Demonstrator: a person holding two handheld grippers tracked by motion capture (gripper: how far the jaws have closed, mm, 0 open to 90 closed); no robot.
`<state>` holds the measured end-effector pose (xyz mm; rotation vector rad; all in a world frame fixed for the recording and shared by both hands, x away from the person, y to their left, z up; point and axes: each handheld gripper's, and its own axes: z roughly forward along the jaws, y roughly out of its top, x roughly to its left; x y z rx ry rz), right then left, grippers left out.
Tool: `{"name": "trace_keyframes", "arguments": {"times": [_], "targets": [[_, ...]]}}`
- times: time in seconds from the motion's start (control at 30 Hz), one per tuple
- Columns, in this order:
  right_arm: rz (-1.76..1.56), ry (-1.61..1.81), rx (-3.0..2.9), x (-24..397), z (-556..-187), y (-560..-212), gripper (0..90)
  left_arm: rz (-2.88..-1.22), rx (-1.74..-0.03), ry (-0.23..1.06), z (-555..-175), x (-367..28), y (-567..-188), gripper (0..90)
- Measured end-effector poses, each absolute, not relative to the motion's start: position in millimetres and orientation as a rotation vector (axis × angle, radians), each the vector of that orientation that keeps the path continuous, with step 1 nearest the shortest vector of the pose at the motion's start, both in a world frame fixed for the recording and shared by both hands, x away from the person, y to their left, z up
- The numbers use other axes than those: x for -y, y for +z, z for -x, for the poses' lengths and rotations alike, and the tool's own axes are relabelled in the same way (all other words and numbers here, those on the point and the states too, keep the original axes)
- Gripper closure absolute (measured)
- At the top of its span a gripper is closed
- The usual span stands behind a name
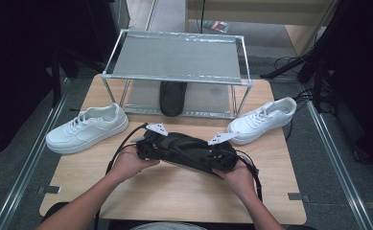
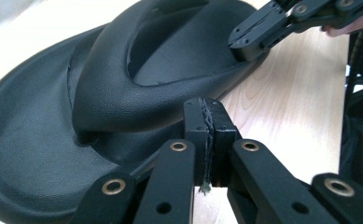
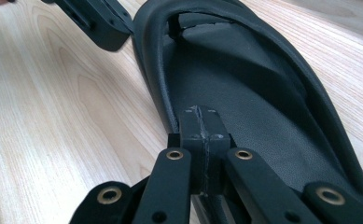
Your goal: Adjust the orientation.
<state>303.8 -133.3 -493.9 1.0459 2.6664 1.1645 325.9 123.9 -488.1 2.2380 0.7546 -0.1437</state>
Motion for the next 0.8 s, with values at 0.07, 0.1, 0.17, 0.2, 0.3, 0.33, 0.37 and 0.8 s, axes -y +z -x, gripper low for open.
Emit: {"name": "trace_keyframes", "arguments": {"times": [0.07, 0.1, 0.17, 0.2, 0.3, 0.33, 0.37, 0.8], "targets": [[-1.05, 1.167, -2.661, 133.4, -303.0, -494.2, 90.0, -2.255, -0.751, -0.133, -327.1, -122.2, -489.4, 90.0], [-1.051, 1.169, -2.661, 133.5, -302.5, -494.3, 90.0, -2.256, -0.75, -0.136, -328.0, -121.6, -490.1, 90.0], [-1.058, 1.181, -2.661, 132.9, -301.1, -494.9, 90.0, -2.252, -0.758, -0.146, -329.1, -120.4, -491.0, 90.0], [-1.057, 1.183, -2.66, 132.6, -300.7, -495.2, 90.0, -2.259, -0.755, -0.142, -329.5, -119.7, -491.4, 90.0], [-1.05, 1.187, -2.665, 130.4, -298.6, -495.4, 90.0, -2.268, -0.746, -0.145, -329.7, -117.5, -491.8, 90.0], [-1.051, 1.188, -2.667, 130.0, -298.2, -495.5, 90.0, -2.27, -0.746, -0.142, -329.8, -116.6, -491.8, 90.0], [-1.053, 1.193, -2.668, 129.5, -297.6, -495.6, 90.0, -2.274, -0.745, -0.14, -330.1, -116.2, -492.0, 90.0], [-1.028, 1.218, -2.693, 118.0, -291.2, -497.0, 90.0, -2.26, -0.762, -0.163, -335.2, -117.0, -496.1, 89.8]]}}
